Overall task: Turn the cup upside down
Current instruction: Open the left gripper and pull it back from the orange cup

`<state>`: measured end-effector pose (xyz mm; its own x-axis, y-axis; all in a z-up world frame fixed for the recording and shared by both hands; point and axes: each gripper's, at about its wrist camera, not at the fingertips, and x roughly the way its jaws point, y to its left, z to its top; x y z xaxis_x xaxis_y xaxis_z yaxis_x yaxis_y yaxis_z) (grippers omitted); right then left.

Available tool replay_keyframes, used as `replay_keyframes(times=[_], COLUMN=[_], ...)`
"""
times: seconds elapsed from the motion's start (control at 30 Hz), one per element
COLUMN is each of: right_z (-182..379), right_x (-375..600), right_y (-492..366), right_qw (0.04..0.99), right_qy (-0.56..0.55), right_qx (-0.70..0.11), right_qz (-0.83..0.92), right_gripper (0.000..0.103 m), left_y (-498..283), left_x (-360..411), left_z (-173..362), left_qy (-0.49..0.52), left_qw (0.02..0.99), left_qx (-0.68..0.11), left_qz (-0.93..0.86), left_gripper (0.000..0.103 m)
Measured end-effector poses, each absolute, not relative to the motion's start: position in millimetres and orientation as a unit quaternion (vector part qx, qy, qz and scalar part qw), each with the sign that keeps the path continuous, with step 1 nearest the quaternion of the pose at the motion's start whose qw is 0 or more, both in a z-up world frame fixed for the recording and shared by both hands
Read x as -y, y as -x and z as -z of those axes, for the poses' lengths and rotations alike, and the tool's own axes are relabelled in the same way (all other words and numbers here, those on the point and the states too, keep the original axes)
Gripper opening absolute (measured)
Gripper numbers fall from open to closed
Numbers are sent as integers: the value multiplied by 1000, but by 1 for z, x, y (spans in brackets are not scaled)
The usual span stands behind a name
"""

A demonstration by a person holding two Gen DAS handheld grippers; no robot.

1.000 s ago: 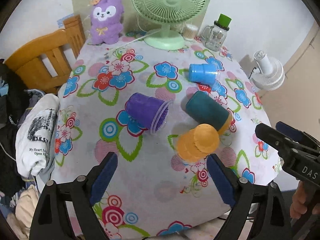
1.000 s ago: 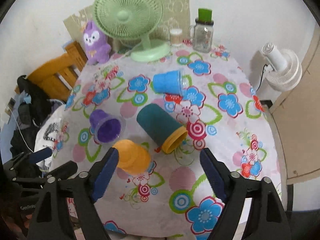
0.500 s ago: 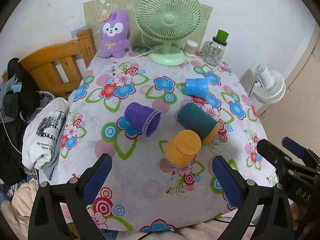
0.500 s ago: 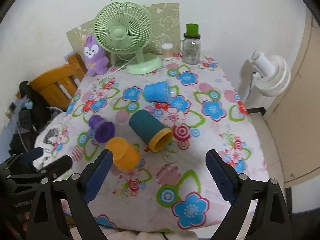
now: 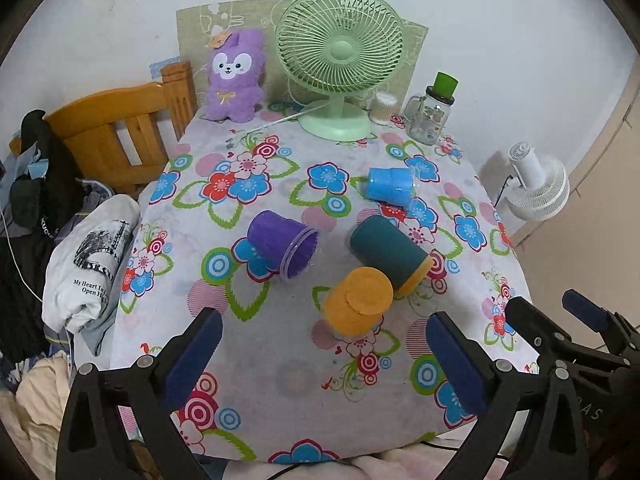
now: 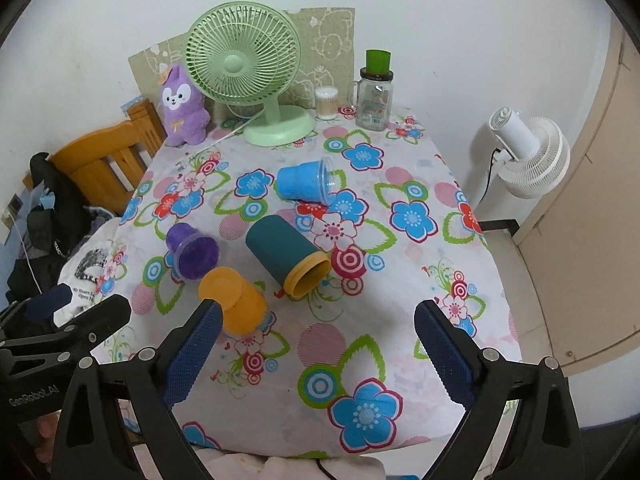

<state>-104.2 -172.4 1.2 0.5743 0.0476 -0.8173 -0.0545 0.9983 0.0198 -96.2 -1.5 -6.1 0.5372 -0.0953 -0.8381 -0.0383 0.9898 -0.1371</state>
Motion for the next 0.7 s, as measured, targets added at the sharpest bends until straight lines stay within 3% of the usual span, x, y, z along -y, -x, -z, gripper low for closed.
replay_keyframes(times=[0.7], right_z=[0], right_x=[175], right_y=[102], right_qw=[886], right_qy=[3], right_qx=[-462], right_qz=[-27], right_gripper=[98], left_y=[94], left_x=[3], left_z=[5], left_qy=[67], left_qw=[875], left_qx=[-480], left_qz=[18], left_gripper=[103])
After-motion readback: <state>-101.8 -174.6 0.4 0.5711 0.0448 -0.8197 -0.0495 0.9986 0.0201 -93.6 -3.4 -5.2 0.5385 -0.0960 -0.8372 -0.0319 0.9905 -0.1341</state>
